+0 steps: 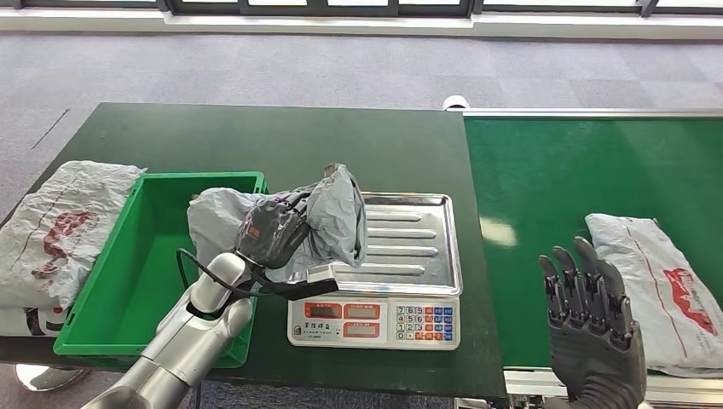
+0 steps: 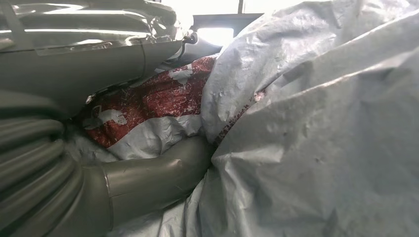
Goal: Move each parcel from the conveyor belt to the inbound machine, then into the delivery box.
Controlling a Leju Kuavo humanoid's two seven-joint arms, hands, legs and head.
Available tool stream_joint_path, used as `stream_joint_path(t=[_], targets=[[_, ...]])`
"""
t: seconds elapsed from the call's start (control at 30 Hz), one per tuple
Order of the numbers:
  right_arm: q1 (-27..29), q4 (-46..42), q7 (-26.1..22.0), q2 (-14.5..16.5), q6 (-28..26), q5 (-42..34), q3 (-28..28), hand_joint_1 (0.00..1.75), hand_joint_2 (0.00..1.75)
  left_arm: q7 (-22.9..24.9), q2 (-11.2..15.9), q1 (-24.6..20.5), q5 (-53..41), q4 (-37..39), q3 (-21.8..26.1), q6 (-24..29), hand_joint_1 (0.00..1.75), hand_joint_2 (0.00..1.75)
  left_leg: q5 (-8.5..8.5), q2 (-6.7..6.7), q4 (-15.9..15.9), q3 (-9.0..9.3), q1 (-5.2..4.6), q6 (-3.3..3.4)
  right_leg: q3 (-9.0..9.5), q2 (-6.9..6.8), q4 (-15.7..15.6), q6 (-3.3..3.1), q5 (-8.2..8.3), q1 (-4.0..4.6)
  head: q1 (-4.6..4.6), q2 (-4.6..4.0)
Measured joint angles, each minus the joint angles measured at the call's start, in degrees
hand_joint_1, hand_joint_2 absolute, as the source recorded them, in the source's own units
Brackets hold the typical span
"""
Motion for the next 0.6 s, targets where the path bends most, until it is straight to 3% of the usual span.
stream_joint_path(t=[0.6], targets=[[0.02,0.0,0.0,0.0,0.01,0.0,0.0,0.0,1.75,0.0,0.26,0.57,0.0,-1.46,0.76,0.0,1.75,1.75,0.0,0.0,0.0,-0.07,0.0,0.0,-0.06,0.0,0.0,0.0,0.0,0.0,0.0,0.0]])
